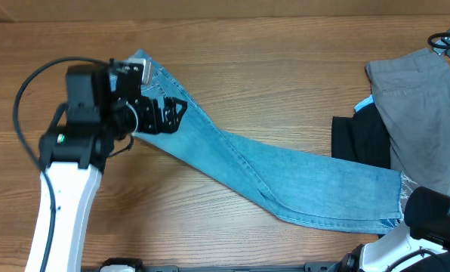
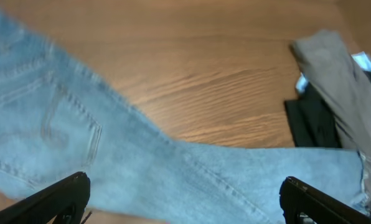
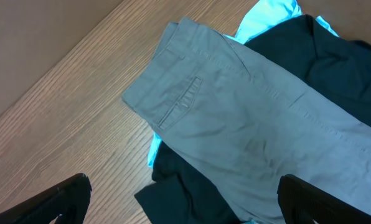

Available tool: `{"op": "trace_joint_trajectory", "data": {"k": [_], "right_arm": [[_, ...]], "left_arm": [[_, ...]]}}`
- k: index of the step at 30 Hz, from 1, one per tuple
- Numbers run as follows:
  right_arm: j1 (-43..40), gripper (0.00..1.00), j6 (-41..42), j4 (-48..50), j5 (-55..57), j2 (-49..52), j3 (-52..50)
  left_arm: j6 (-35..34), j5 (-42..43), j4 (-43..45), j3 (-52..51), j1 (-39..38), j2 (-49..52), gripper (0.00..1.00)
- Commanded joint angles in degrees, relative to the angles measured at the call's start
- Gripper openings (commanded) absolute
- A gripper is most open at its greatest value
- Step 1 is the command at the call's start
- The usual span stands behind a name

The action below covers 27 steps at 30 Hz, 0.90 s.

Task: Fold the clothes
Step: 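Move the left gripper over the jeans waistband near the back pocket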

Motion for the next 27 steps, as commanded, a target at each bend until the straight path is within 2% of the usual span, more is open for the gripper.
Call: {"op": "trace_joint_trajectory", "data": {"k": [1,4,9,12,14,16,18,19,23,27], "right_arm": [[0.04,1.0,0.17,0.13,-0.07,-1.77,0.94],[0.04,1.0,0.17,0.15,-0.07,-1.77,0.94],[0.04,1.0,0.2,0.15,-0.07,-1.77,0.94],[0.04,1.0,0.2,0.15,-0.07,-1.77,0.94],[0.04,1.0,0.2,0.13,-0.07,-1.77,0.94],[0.04,1.0,0.2,0.13,-0.07,-1.77,0.94],[0.04,1.0,0.17,0.15,-0.07,-1.77,0.94],[0.04,1.0,0.17,0.13,-0.07,-1.77,0.94],[0.04,1.0,0.2,0.15,-0.07,-1.77,0.94],[0.04,1.0,0.2,0.15,-0.07,-1.77,0.94]], "left_arm": [[-9.42,-13.03,-4.57,6.99,-3.54,5.88,1.0],[-12.98,-24.87,-12.98,15.56,-7.78,13.4,1.0],[-12.09,-32.98,-27.19,33.35,-13.03,29.53,1.0],[-12.2,-29.2,-26.88,36.96,-15.17,35.98,1.0],[-10.64,-29.55,-25.59,36.81,-15.96,38.93,1.0],[-15.26,-29.24,-24.2,37.35,-16.06,41.51,1.0],[-26.86,-29.53,-24.92,37.7,-15.3,43.5,1.0],[-30.47,-29.24,-24.85,37.73,-14.71,44.26,1.0],[-35.15,-29.55,-23.78,37.73,-11.82,46.53,1.0],[-34.93,-29.33,-23.17,37.73,-9.09,49.68,1.0]]}}
